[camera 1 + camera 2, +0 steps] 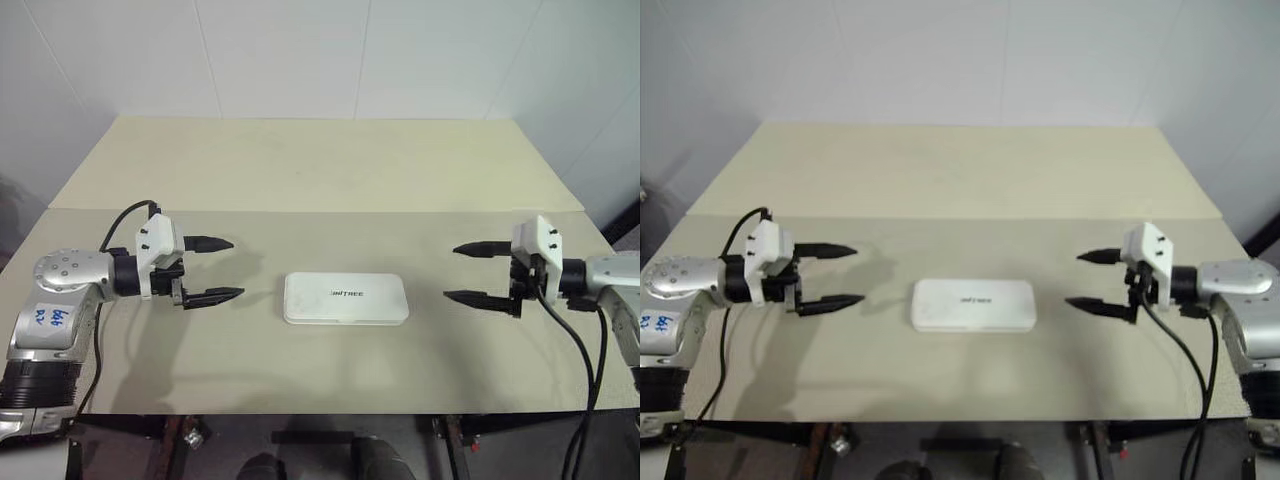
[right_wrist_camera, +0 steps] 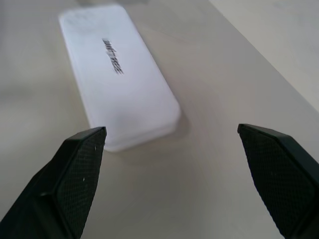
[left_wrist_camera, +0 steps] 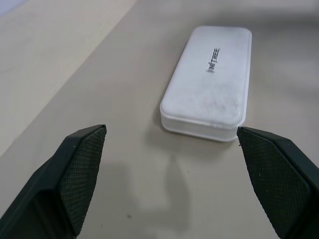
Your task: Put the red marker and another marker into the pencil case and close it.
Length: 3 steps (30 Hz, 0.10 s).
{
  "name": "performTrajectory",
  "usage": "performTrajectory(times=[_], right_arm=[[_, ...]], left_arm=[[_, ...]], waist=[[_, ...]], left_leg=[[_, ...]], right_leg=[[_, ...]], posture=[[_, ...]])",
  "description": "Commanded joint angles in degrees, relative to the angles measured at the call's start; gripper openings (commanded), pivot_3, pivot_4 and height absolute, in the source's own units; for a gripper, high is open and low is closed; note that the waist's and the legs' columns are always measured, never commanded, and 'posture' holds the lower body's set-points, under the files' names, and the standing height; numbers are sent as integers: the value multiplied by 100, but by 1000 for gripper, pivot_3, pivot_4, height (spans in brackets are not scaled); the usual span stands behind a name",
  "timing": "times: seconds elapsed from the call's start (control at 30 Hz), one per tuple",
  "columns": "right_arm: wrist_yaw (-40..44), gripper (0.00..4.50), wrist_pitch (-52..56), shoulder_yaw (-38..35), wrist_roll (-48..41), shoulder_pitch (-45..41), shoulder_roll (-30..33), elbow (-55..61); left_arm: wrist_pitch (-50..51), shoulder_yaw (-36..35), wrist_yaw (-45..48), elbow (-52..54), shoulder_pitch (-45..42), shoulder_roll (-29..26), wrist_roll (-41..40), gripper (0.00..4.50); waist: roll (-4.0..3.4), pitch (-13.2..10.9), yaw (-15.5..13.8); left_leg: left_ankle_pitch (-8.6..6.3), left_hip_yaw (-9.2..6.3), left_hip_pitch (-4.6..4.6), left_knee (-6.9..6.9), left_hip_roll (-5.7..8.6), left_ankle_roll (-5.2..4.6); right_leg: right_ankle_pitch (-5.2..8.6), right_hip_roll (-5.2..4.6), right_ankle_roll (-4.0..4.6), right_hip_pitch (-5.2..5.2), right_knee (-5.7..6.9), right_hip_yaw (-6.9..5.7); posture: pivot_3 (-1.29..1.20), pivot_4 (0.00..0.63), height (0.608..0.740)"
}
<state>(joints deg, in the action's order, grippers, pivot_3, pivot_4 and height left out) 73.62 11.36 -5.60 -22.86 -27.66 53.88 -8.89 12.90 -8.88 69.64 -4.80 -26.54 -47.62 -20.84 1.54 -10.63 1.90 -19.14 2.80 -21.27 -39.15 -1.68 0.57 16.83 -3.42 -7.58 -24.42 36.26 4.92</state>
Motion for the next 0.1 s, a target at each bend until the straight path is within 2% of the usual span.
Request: performTrajectory(times=[0.03, 0.1], right_arm=[[92, 4500, -188, -60, 33, -267, -14, -118], [86, 4500, -177, 43, 47, -398, -167, -134]], left_arm=[[-48, -66, 6, 165, -16, -137, -40, 4468], [38, -123, -6, 295, 63, -192, -98, 4468]], waist=[[0, 0, -3], [0, 0, -6]], left_leg=[[0, 0, 0, 0, -1, 0], [0, -2, -1, 0, -4, 0]], right_leg=[[0, -1, 0, 0, 1, 0], [0, 0, 0, 0, 0, -1]], posture=[[0, 150, 740], [0, 150, 740]])
